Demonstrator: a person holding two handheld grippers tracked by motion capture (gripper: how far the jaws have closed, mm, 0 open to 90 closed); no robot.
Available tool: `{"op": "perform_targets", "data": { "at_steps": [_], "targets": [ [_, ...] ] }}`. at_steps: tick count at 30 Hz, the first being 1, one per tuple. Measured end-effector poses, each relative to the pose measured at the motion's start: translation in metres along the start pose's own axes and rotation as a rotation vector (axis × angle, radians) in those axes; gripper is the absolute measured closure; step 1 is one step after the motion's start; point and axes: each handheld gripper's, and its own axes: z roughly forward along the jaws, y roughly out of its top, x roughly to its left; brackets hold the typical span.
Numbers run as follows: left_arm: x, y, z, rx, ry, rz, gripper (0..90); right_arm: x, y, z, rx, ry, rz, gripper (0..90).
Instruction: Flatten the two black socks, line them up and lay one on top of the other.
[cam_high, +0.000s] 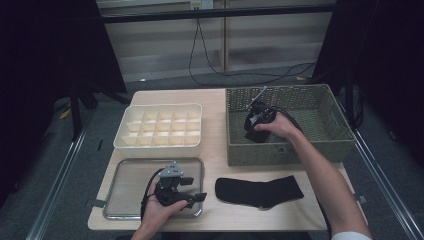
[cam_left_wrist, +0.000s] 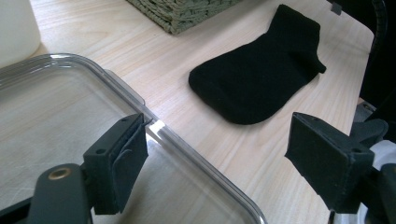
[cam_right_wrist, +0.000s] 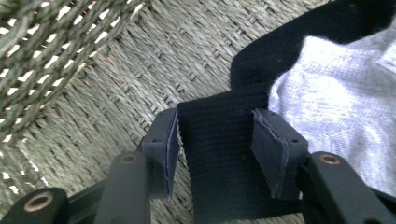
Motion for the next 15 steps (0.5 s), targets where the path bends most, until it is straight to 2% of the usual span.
{"op": "perform_targets", "data": {
  "at_steps": [7,15],
  "targets": [
    [-0.0002,-0.0002,0.0014,0.010,0.004,0.005,20.1,0.0038,-0.0003,0.0059,0.054,-0.040,-0.034,51.8],
    [0.0011,-0.0011,0.0002,0.006,0.014,0.003,20.1,0.0073,-0.0006,0.0068,0.073,-0.095,-0.090,67.7]
  ]
}}
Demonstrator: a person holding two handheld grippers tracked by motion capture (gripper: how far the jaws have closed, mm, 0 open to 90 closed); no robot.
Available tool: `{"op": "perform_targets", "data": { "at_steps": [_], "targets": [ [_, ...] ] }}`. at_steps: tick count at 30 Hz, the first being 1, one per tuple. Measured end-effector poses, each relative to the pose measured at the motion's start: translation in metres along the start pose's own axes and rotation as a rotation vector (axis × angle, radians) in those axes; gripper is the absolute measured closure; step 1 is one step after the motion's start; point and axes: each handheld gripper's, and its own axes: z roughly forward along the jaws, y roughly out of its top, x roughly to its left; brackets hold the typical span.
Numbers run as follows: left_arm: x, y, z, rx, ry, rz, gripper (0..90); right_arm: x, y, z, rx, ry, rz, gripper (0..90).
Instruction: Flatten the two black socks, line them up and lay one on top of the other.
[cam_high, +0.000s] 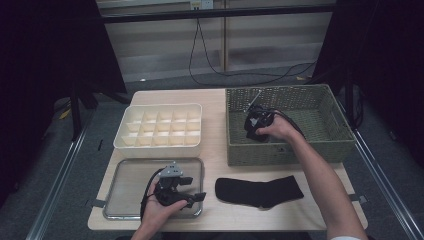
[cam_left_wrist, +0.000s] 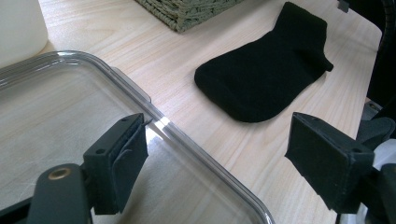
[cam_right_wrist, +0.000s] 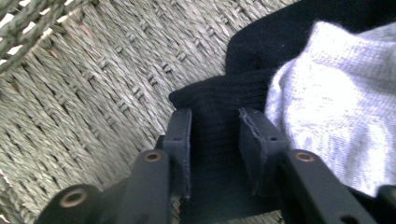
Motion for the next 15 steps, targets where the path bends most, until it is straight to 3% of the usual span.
{"op": "perform_targets", "data": {
  "at_steps": [4,6,9,15],
  "targets": [
    [0.001,0.000,0.000,-0.001,0.010,-0.004,20.1,0.000,0.001,0.000,-0.001,-0.026,-0.001,81.3],
    [0.002,-0.001,0.000,0.004,0.012,-0.003,20.1,0.000,0.002,0.000,-0.010,-0.031,-0.005,82.7],
    [0.002,-0.001,0.000,0.004,0.014,-0.001,20.1,-0.002,0.002,-0.002,-0.034,-0.002,0.030,83.2],
    [0.003,-0.002,-0.002,-0.001,0.023,-0.009,20.1,-0.007,0.000,-0.015,-0.167,0.059,0.076,83.3]
  ]
}}
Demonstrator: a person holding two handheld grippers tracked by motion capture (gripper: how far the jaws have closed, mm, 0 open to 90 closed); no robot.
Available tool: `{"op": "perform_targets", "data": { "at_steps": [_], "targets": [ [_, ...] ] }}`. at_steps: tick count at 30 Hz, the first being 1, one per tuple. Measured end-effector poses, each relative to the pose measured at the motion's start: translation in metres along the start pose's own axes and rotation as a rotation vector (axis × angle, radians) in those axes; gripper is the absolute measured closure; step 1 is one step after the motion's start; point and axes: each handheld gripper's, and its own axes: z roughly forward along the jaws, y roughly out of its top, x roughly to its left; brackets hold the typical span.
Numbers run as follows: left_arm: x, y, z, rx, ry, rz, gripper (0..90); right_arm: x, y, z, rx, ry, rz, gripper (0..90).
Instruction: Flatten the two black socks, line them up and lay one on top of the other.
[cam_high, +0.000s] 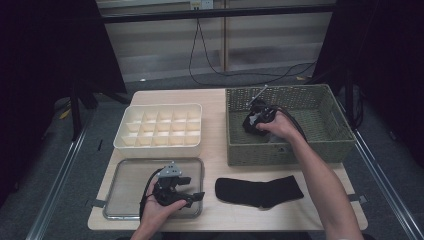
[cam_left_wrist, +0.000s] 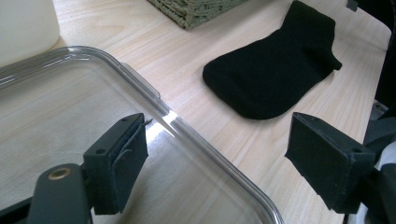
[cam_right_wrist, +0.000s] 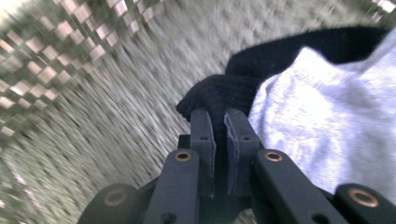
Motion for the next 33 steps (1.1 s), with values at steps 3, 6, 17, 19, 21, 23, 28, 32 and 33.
{"op": "perform_targets", "data": {
  "at_steps": [3,6,17,19,21,23,28,32,33],
  "targets": [
    [0.000,0.000,0.000,0.002,0.000,-0.001,20.2,-0.003,-0.001,-0.008,-0.068,0.028,0.029,83.3],
    [0.000,0.000,0.000,0.001,0.001,-0.001,20.2,-0.006,-0.003,-0.016,-0.134,0.058,0.062,83.2],
    [-0.002,0.003,0.002,0.003,-0.001,0.010,20.5,-0.007,-0.011,-0.047,-0.357,0.118,0.114,83.4],
    [-0.003,0.004,0.003,0.005,-0.003,0.019,20.4,-0.005,-0.015,-0.055,-0.403,0.129,0.123,83.4],
    [-0.004,0.004,0.004,0.007,-0.002,0.026,20.4,-0.004,-0.018,-0.061,-0.436,0.140,0.135,83.4],
    [-0.005,0.004,0.004,0.009,0.000,0.030,20.4,-0.003,-0.022,-0.066,-0.466,0.144,0.133,83.4],
    [-0.007,0.004,0.003,0.000,0.004,0.041,20.4,0.002,-0.028,-0.080,-0.509,0.152,0.145,83.4],
    [-0.008,0.003,0.001,-0.004,0.005,0.049,20.4,0.006,-0.029,-0.093,-0.547,0.153,0.137,83.4],
    [-0.009,0.002,0.001,-0.008,0.004,0.048,20.4,0.007,-0.029,-0.096,-0.557,0.153,0.138,83.4]
  ]
}}
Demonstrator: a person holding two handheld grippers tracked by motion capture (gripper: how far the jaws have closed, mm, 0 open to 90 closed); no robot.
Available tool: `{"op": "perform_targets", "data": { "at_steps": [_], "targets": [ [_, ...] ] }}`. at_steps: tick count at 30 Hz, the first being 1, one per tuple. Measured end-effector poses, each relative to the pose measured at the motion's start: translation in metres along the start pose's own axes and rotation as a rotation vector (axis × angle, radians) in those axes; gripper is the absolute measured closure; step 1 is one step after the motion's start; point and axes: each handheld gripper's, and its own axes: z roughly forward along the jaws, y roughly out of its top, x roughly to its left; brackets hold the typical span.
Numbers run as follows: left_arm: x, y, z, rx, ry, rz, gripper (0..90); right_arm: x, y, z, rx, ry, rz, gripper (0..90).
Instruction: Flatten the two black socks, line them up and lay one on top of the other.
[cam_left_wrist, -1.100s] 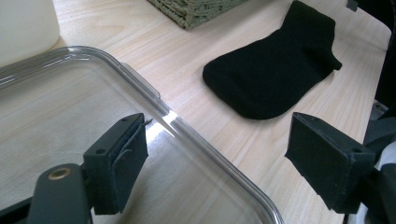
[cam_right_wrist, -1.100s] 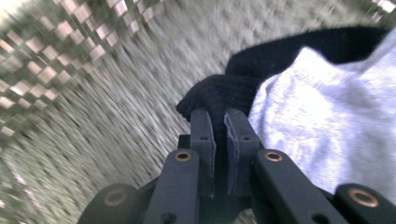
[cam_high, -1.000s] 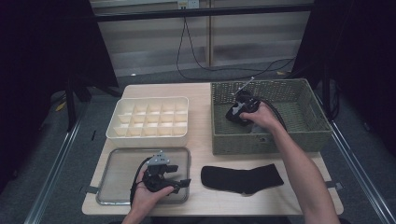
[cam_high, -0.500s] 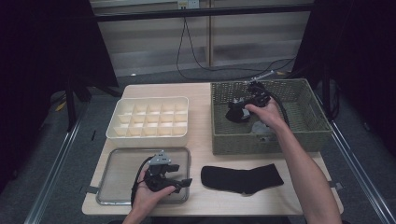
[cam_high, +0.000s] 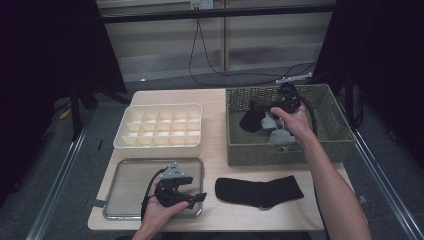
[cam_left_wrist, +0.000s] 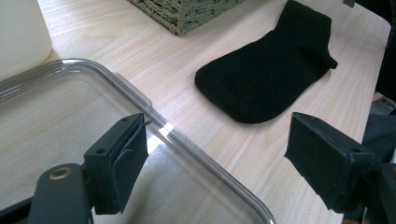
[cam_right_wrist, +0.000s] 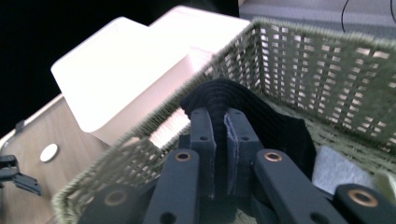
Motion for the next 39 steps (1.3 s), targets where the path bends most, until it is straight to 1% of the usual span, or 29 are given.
{"op": "perform_targets", "data": {
  "at_steps": [5,6,8,17,23,27,32,35,39],
  "targets": [
    [0.001,0.000,0.000,-0.003,0.000,-0.005,20.4,0.003,0.004,-0.013,-0.056,0.027,0.004,83.2],
    [0.001,0.000,0.000,-0.003,0.004,-0.008,20.4,0.004,0.005,-0.015,-0.067,0.040,0.004,83.2],
    [0.001,0.000,0.001,0.002,0.004,-0.007,20.1,0.007,0.007,-0.018,-0.087,0.051,-0.006,83.2],
    [0.001,-0.001,-0.001,-0.002,0.008,-0.004,19.6,0.018,0.015,-0.032,-0.127,0.075,-0.025,83.3],
    [0.001,-0.001,-0.001,-0.003,0.011,-0.007,19.2,0.024,0.017,-0.036,-0.137,0.091,-0.043,83.2],
    [0.001,-0.001,0.000,-0.003,0.009,-0.007,18.7,0.028,0.020,-0.041,-0.153,0.090,-0.050,83.2],
    [0.001,-0.001,0.000,0.000,0.009,-0.006,18.3,0.031,0.020,-0.048,-0.164,0.101,-0.048,83.2],
    [0.001,-0.001,0.000,0.000,0.013,-0.008,18.3,0.034,0.018,-0.051,-0.182,0.112,-0.047,83.2],
    [0.001,-0.001,0.000,0.010,0.021,-0.005,18.3,0.039,0.018,-0.057,-0.195,0.121,-0.061,83.2]
  ]
}}
